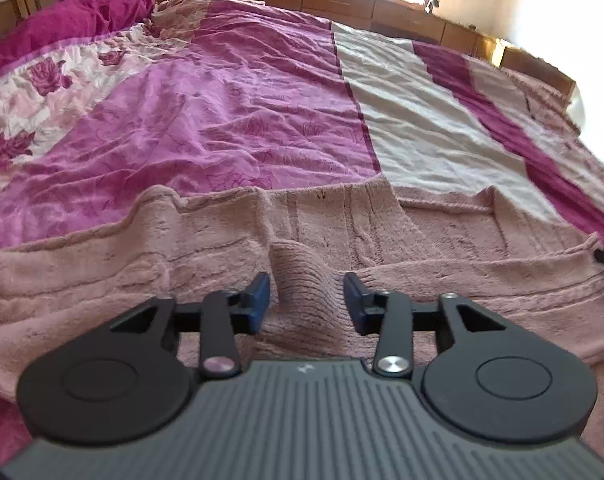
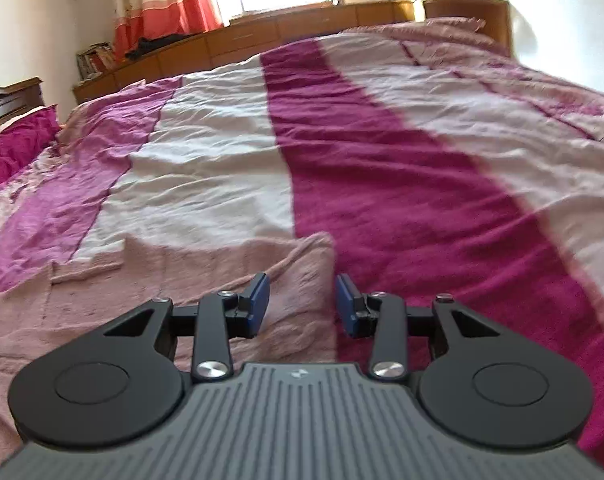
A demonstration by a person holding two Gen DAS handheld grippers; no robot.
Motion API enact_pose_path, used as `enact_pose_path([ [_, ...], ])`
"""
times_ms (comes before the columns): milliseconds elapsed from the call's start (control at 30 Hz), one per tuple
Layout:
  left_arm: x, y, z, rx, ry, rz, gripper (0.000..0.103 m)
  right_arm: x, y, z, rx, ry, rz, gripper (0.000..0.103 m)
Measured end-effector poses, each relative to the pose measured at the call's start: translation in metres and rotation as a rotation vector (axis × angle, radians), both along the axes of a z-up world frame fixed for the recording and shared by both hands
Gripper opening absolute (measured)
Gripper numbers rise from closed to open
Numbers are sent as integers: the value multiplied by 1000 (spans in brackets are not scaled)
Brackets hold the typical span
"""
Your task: Fold small clothes
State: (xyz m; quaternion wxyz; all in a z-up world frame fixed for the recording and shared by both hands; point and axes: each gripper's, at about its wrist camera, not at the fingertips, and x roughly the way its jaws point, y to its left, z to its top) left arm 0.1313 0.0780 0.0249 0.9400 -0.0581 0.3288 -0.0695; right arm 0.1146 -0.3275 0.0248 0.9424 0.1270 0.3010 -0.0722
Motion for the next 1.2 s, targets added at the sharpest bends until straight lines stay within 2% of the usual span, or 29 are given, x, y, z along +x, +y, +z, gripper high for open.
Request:
enact_pose_path([
  [100,-6,6,5,-8,-19,21,54,-3,7,-2,-36,4,5,44],
  [233,-4,11,1,-18,7,31,54,-10,9,-1,-51,-11,-4,44],
  [300,0,9,-4,17,20,52,52,-10,10,1,-73,-20,-6,44],
  [333,2,6,-7,59,23,66,52,-8,10,2,-81,-20,-4,44],
  [367,3,3,-10,91,24,67,42,-5,10,2,-84,-9,-3,44],
  [433,4,-2,-13,114,22,56,36,0,9,1,-88,5,-1,39],
  [467,3,-2,-13,106,18,47,34,4,10,-1,-101,21,7,28],
  [500,2,-2,-13,92,18,30,25,6,12,-3,-114,30,11,16],
  [567,2,-4,-11,73,15,-1,14,6,15,-4,-144,17,9,11],
  [700,-9,-11,3,110,-93,-14,12,0,18,-2,-196,-26,-45,8],
  [767,-9,-16,7,145,-116,0,13,0,20,-4,-228,-32,-61,8],
  [800,-7,-17,6,164,-113,6,14,2,21,-6,-247,-25,-61,8],
  [867,2,-21,-3,196,-56,15,17,5,22,-10,-269,-13,-63,8],
  [933,8,-19,-14,188,8,3,25,8,24,-13,-288,-4,-70,8],
  [967,7,-17,-17,189,8,3,29,9,23,-14,-291,4,-74,8],
  [1033,2,-13,-16,192,-11,5,41,10,21,-15,-279,15,-78,8],
  [1067,0,-11,-14,196,-10,14,56,10,19,-15,-268,19,-80,8],
  [1100,-1,-9,-12,200,-12,28,65,10,17,-14,-259,21,-85,9],
  [1200,-6,0,-7,203,-18,62,66,3,11,-6,-216,22,-87,9],
])
